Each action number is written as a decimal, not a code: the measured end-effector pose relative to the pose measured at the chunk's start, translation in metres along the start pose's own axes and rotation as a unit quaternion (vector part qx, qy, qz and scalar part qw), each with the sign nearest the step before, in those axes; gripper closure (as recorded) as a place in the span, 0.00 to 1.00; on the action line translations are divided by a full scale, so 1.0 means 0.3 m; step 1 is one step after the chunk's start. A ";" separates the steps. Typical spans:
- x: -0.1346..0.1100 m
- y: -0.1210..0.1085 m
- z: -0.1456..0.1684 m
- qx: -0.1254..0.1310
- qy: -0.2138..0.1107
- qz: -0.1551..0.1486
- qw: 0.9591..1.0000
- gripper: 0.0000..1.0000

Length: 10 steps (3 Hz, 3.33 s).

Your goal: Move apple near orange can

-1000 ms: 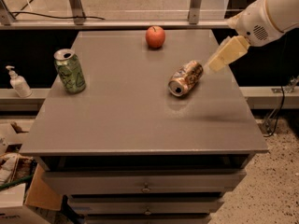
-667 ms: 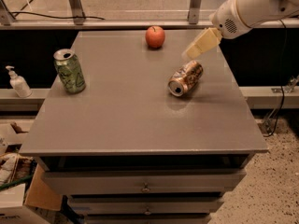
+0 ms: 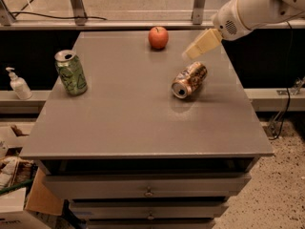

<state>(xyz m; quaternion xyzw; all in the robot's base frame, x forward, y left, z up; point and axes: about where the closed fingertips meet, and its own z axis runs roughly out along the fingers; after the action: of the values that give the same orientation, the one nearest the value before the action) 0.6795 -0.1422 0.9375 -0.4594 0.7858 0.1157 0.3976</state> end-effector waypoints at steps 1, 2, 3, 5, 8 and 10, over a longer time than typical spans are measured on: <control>-0.028 -0.030 0.081 0.010 -0.021 0.017 1.000 0.00; -0.069 -0.078 0.171 0.022 -0.038 0.026 0.999 0.00; -0.101 -0.131 0.261 0.035 -0.045 0.030 0.998 0.00; -0.118 -0.222 0.451 0.053 -0.036 0.029 0.998 0.00; -0.148 -0.291 0.655 0.057 -0.017 0.040 0.997 0.00; -0.155 -0.293 0.727 0.050 -0.013 0.050 0.997 0.41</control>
Offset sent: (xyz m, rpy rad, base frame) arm 0.0864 0.0415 -0.0166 0.1117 -0.0783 -0.0874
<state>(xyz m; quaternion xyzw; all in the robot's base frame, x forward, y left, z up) 0.8764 -0.0420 0.8444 -0.3975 0.8074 0.1020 0.4238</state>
